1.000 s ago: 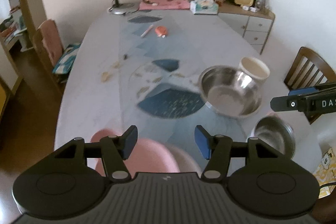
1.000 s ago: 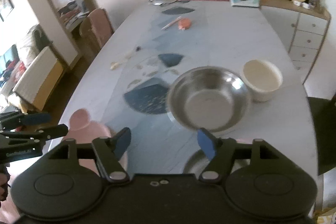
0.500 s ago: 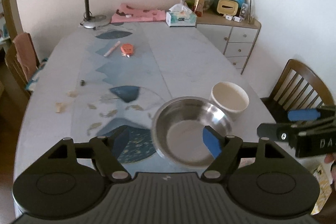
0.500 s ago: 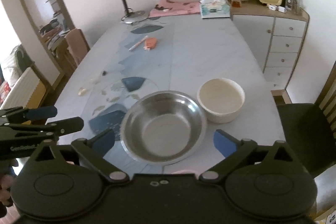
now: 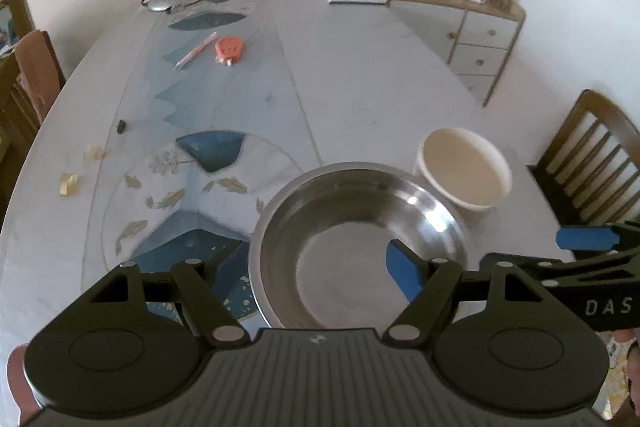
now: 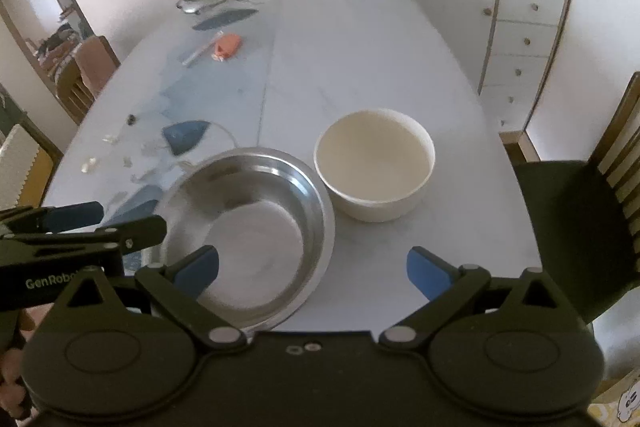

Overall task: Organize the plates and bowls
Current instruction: 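Move both grippers toward the rim of the steel bowl, then close both grippers on the steel bowl rim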

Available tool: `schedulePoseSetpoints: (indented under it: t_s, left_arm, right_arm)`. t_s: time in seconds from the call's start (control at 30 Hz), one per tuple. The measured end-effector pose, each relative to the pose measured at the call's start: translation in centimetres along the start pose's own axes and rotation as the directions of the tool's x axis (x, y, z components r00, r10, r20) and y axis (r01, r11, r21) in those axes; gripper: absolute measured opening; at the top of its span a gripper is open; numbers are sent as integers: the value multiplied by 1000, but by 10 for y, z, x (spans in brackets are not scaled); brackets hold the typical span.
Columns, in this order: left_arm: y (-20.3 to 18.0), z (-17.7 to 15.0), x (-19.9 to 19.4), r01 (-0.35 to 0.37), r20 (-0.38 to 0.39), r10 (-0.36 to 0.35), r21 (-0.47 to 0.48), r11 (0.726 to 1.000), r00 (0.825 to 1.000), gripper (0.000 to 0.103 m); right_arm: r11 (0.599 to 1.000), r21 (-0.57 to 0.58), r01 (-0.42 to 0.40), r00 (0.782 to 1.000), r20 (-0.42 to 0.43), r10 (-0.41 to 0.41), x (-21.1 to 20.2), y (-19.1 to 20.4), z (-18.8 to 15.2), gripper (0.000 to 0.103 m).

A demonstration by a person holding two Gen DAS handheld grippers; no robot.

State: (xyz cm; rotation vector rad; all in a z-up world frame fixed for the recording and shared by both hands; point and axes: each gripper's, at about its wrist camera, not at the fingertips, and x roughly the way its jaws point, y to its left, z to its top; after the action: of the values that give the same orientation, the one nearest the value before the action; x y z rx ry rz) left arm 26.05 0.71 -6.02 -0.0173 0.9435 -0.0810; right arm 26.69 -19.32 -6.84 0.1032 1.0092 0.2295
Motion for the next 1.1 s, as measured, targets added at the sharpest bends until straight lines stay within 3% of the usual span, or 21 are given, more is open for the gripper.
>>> schedulePoseSetpoints:
  t_s: [0.23, 0.47, 0.7, 0.83, 1.0, 1.1]
  left_arm:
    - [8, 1, 42, -33, -81, 32, -21, 999, 996, 77]
    - [11, 0, 62, -71, -119, 68, -20, 997, 991, 75]
    - [21, -1, 73, -77, -165, 65, -66, 995, 984, 38]
    - [27, -1, 74, -81, -184, 64, -87, 993, 981, 30]
    - [29, -1, 74, -101, -190, 85, -77, 992, 978, 18]
    - [32, 0, 74, -105, -199, 86, -88, 991, 976, 16]
  right_arm:
    - [1000, 21, -8, 997, -79, 10, 38, -8, 3, 95]
    - [999, 42, -7, 988, -151, 13, 65, -11, 3, 75]
    - [999, 40, -17, 984, -179, 24, 71, -7, 4, 55]
    - [999, 44, -18, 982, -185, 26, 72, -5, 4, 46]
    - [999, 47, -3, 983, -185, 12, 69, -3, 4, 26]
    - [998, 54, 19, 983, -183, -9, 68, -3, 3, 17]
